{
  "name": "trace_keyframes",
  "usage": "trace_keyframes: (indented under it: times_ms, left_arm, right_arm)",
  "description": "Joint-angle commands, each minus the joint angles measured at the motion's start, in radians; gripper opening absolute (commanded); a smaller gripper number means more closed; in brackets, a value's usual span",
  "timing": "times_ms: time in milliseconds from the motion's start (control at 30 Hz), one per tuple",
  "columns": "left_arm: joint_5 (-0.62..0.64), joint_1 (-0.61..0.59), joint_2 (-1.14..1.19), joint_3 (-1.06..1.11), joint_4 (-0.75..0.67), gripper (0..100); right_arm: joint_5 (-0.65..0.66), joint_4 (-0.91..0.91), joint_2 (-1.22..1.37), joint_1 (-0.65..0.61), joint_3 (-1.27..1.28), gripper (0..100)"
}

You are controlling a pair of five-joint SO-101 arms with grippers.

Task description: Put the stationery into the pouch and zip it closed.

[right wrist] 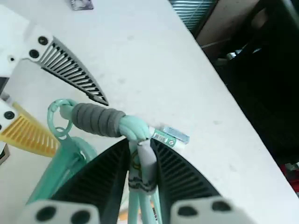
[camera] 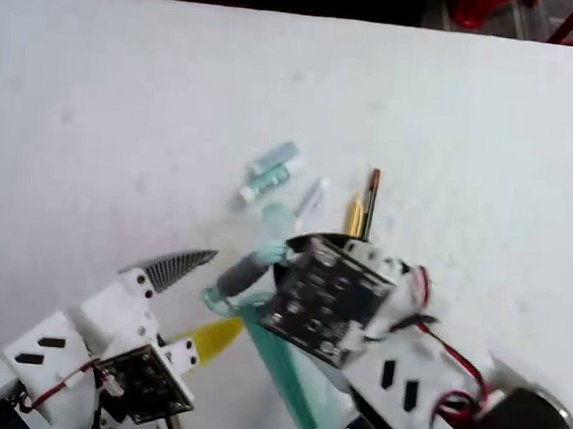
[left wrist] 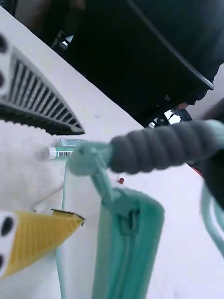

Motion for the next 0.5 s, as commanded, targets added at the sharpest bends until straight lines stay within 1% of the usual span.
trace_keyframes:
  times_ms: [0,133,267,333,400,467]
  left_arm:
    - [-0.009,-0.008,-0.005,-0.005,-0.029,28]
    - [-0.005,-0.007,-0.005,0.02,-0.034,28]
    - [-0.003,-0.002,-0.005,0.078,-0.034,28]
    - [-0.002,0.03,-0.007,0.095,-0.034,28]
    - [-0.002,0.054,-0.007,0.098,-0.028,28]
    - [-0.002,0.054,-0.007,0.097,-0.031,28]
  right_arm:
    - [-0.009,0.021,0.028,-0.045,0.012,1.8]
    - [0.0,0.019,0.03,-0.101,0.072,1.8]
    - [0.0,0.007,0.03,-0.111,0.126,1.8]
    - [0.0,-0.018,0.03,-0.111,0.147,1.8]
    - [0.002,-0.073,0.031,-0.099,0.163,1.8]
    - [0.003,-0.134,0.031,-0.027,0.155,1.8]
